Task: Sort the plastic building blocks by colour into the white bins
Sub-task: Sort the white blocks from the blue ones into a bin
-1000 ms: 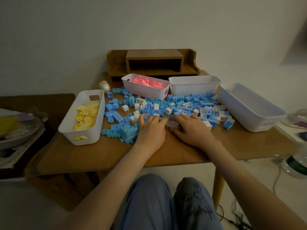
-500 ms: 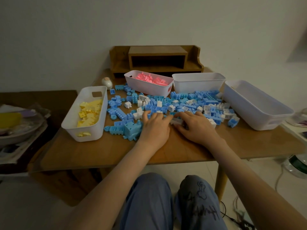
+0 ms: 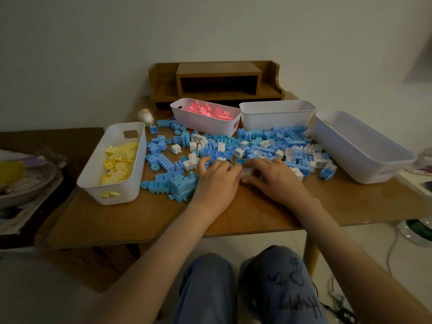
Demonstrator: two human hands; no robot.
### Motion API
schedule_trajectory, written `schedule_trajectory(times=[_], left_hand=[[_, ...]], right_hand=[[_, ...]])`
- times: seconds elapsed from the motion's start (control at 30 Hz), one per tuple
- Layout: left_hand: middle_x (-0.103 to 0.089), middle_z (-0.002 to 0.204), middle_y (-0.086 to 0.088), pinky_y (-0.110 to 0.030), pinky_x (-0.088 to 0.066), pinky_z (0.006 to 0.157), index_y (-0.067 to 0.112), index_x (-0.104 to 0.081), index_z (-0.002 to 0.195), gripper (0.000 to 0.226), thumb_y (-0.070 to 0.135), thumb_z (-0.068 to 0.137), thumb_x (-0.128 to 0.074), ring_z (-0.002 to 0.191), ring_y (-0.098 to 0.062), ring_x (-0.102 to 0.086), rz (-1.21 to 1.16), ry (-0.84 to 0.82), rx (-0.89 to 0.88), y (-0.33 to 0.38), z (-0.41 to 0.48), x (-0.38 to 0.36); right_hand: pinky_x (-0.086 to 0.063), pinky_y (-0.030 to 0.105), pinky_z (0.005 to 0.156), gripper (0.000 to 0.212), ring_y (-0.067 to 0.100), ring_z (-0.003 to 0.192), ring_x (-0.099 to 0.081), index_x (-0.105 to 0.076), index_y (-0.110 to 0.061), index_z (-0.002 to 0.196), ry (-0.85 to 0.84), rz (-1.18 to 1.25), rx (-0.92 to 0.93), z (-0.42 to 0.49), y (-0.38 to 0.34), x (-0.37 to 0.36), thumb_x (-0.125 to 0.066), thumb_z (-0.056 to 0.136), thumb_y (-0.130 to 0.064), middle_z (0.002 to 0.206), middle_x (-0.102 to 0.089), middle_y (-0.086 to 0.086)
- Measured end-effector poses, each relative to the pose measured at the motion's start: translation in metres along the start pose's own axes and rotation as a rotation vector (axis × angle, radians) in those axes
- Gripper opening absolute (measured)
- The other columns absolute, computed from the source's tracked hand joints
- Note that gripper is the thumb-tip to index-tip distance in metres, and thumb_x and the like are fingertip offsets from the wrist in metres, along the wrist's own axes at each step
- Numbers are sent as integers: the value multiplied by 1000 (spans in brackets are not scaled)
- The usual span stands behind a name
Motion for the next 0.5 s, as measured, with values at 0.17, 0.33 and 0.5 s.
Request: schedule_trajectory(times=[0.17, 0.33, 0.5], left_hand=[[-59, 115, 3, -43, -12, 107, 24, -55, 117, 22, 27, 101, -41, 116, -18, -49, 38, 2, -14, 0, -1, 0], [-53, 117, 0, -35, -20, 101, 20, -45, 120, 21, 17, 102, -35, 116, -18, -45, -35, -13, -9, 0, 15, 4], [-47, 104, 3, -29, -21, 94, 21, -42, 104, 18, 5, 96, -41, 109, -17, -45, -139, 28, 38, 4, 34, 9]], right_hand=[[-48, 25, 73, 25, 7, 78, -55, -50, -22, 116, -44, 256, -171, -1, -2, 9, -42, 96, -35, 93, -60, -5], [-44, 29, 61, 19, 7, 63, -49, -45, -15, 104, 235, 532, -324, 0, 2, 22, -35, 99, -31, 77, -49, -5], [-47, 38, 51, 22, 14, 51, -46, -40, -12, 103, 368, 866, -431, 12, 0, 38, -30, 101, -32, 70, -42, 1]])
Point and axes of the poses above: each hand's wrist, its own z-axis towards the middle knuckle, its own x-axis out of the back of the hand, y = z × x, the point moved 1 cm from there along z, towards the middle knuckle
